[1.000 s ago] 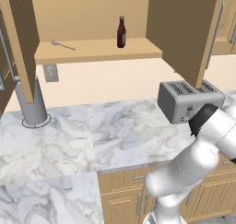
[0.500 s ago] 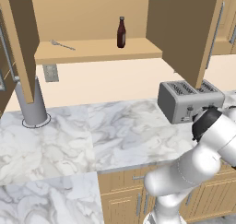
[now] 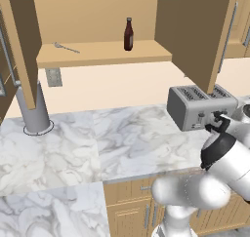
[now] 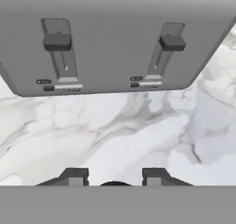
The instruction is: Pick the shaker and ketchup from the counter and place them in the cabinet.
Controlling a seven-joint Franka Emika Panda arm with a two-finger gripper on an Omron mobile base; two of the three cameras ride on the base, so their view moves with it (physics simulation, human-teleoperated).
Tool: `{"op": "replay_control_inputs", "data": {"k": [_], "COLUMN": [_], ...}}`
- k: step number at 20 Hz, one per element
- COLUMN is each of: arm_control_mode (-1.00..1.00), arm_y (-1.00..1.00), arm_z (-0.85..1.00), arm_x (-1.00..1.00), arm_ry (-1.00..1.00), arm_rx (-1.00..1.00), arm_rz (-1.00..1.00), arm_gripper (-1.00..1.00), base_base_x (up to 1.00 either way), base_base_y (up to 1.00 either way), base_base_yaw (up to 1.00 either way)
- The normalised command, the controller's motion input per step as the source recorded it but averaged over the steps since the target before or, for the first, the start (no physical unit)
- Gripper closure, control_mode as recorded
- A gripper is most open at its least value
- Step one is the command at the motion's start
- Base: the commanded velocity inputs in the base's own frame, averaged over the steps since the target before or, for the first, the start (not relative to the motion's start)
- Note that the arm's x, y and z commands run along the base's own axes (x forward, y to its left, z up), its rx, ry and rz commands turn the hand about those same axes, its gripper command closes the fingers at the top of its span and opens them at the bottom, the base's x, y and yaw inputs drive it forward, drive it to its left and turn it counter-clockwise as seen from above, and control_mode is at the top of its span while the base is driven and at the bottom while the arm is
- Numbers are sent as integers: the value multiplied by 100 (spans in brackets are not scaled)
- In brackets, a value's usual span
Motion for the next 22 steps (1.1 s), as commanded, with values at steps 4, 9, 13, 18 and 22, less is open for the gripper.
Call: {"op": "replay_control_inputs", "data": {"k": [4, 9, 13, 18, 22], "arm_control_mode": [-100, -100, -100, -100, -100], "arm_y": [65, 68, 59, 54, 73], "arm_z": [33, 23, 40, 66, 37], "arm_x": [-36, -42, -35, -24, -14], "arm_ry": [-5, -5, -6, -9, -5], "arm_rx": [-6, -7, -4, -1, 0], "arm_rz": [4, 4, 4, 4, 8], "arm_gripper": [100, 100, 100, 100, 100], "base_base_x": [0, 0, 0, 0, 0], "base_base_y": [0, 0, 0, 0, 0], "base_base_yaw": [0, 0, 0, 0, 0]}}
